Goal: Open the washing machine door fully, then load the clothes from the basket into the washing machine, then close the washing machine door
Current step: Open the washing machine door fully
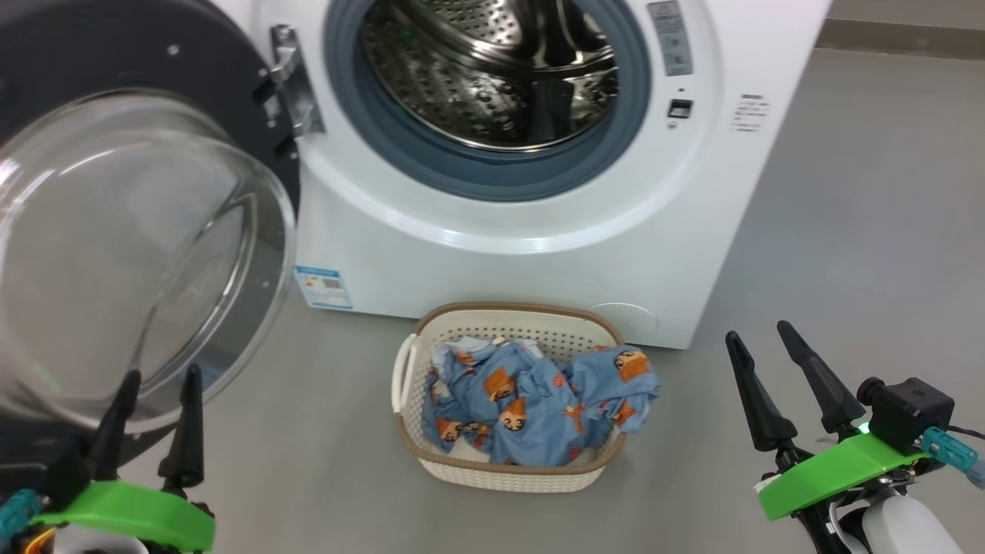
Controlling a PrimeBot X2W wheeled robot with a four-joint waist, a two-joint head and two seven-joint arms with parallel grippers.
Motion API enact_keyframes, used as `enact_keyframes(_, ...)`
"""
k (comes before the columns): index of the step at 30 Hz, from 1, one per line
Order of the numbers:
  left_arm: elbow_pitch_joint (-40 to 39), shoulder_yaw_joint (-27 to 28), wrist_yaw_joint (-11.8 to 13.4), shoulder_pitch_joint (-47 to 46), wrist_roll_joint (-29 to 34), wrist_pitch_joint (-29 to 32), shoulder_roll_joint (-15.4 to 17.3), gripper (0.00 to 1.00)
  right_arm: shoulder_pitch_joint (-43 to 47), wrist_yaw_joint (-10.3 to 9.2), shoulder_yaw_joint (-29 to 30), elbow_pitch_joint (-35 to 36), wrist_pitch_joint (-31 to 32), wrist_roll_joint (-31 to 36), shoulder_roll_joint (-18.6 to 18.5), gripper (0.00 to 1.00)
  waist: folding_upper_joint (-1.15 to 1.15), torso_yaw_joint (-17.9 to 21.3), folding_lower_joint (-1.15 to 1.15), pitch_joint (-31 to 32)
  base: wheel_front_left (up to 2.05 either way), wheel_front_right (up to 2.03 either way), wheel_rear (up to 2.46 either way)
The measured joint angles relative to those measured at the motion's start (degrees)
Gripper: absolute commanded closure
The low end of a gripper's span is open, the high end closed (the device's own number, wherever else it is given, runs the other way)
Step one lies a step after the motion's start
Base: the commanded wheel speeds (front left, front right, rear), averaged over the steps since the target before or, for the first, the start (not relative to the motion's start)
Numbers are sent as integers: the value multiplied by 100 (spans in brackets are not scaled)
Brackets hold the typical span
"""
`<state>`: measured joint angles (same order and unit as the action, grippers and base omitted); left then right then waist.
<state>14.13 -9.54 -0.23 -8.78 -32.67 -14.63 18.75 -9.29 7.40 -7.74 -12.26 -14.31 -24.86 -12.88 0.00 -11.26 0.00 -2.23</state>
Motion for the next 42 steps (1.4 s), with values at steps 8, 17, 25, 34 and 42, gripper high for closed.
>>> enact_keyframes(8, -510, 56, 156, 441, 281, 0, -192, 0, 1, 0, -86, -33, 0, 11, -85, 0, 0, 428, 0, 57, 0, 0, 0)
enact_keyframes(17, -653, 149, 147, 755, 411, 0, -416, 0, 2, 0, -79, -119, 0, 59, -186, 0, 0, 794, 0, 179, 0, 0, 0)
enact_keyframes(25, -716, 269, 43, 794, 483, 0, -576, 0, 4, 0, -66, -205, 0, 62, -200, 0, 0, 953, 0, 202, 0, 0, 0)
enact_keyframes(34, -651, 380, -118, 798, 616, 0, -649, 0, 3, 0, -13, -230, 0, 108, -200, 0, 0, 997, 0, 200, 0, 0, 0)
enact_keyframes(42, -576, 439, -207, 798, 679, 0, -701, 0, 3, 0, -15, -229, 0, 109, -196, 0, 0, 969, 0, 224, 0, 0, 0)
